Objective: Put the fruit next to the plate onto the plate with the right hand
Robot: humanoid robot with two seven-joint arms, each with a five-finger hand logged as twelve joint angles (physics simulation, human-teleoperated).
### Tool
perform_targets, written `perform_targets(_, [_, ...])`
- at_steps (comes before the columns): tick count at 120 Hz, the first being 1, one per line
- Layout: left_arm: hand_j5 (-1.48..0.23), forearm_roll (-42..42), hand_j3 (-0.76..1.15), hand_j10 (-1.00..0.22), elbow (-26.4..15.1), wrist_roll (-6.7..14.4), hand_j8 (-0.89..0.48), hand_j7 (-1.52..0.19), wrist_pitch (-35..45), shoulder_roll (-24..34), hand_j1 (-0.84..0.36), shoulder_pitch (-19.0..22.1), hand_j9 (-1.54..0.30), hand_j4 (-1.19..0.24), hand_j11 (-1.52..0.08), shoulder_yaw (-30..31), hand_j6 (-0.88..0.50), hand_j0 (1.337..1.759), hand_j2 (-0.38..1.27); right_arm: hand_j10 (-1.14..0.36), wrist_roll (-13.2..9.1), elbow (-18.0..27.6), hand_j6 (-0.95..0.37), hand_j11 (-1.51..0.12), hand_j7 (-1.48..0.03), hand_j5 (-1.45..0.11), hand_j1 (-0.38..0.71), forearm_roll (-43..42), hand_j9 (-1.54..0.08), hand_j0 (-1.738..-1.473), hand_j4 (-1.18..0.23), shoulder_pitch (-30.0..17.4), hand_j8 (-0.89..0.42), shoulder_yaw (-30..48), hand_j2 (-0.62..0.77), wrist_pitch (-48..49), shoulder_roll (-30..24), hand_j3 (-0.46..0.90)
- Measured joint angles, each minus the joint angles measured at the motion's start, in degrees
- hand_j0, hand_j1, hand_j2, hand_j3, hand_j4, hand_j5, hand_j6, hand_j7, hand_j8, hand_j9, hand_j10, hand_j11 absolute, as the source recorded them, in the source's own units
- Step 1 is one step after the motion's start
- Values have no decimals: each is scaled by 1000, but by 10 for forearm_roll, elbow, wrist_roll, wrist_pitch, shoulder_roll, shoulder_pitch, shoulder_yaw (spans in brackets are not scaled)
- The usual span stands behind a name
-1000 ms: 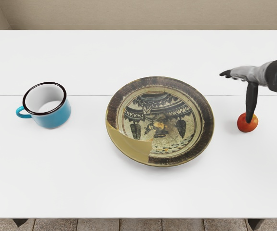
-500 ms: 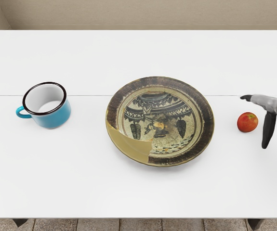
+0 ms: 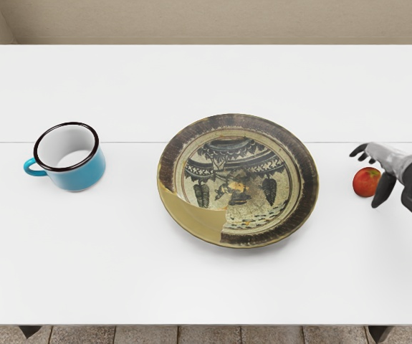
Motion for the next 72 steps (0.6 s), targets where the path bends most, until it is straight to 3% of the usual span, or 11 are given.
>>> perform_targets(72, [-11, 0, 0, -8, -9, 0, -8, -11, 0, 0, 339, -1, -11, -8, -11, 1, -8, 1658, 1, -361, 0, -18, -364, -464, -463, -465, 75, -19, -464, -1658, -362, -14, -363, 0, -66, -7, 8, 0])
